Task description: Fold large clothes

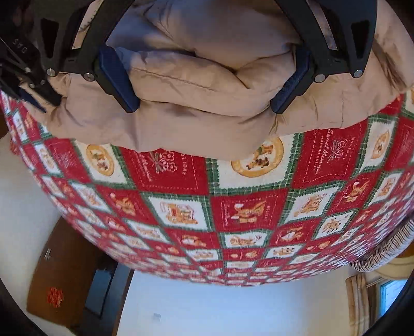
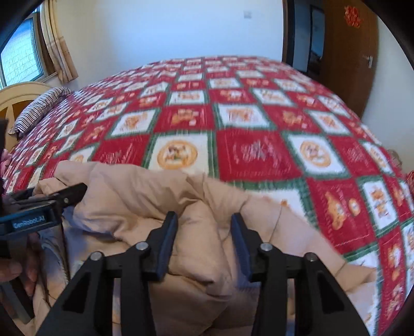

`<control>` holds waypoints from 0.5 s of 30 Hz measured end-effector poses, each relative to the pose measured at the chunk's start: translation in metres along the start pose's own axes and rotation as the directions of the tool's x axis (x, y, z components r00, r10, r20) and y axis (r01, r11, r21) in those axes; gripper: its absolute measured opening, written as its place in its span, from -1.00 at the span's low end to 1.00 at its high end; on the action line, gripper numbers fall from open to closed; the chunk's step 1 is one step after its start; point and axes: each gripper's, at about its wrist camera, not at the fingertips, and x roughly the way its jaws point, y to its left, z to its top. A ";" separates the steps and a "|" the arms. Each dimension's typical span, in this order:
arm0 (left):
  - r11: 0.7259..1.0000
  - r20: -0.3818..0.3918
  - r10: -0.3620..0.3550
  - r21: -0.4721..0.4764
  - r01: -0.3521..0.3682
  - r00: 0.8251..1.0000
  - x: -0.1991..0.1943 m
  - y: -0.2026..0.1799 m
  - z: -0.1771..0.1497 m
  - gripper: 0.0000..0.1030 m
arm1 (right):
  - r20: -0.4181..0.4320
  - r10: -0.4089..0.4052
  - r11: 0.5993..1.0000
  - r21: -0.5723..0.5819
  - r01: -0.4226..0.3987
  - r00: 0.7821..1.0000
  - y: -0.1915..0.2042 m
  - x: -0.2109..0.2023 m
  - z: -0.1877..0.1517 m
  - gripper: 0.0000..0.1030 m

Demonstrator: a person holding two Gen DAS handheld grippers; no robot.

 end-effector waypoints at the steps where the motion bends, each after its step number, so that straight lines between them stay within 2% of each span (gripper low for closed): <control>1: 1.000 0.005 0.005 0.006 -0.005 1.000 0.000 -0.001 -0.002 0.98 | 0.000 0.004 1.000 0.003 -0.004 1.000 -0.002 -0.002 -0.002 -0.12; 7: 0.996 0.004 0.069 0.057 -0.069 0.998 0.007 -0.011 -0.008 0.98 | -0.006 -0.011 1.000 -0.013 0.011 1.000 0.002 0.005 -0.006 -0.11; 15: 0.992 0.004 0.103 0.077 -0.103 0.995 0.010 -0.013 -0.010 0.98 | -0.009 -0.070 0.996 -0.062 0.069 0.998 0.012 0.009 -0.007 -0.09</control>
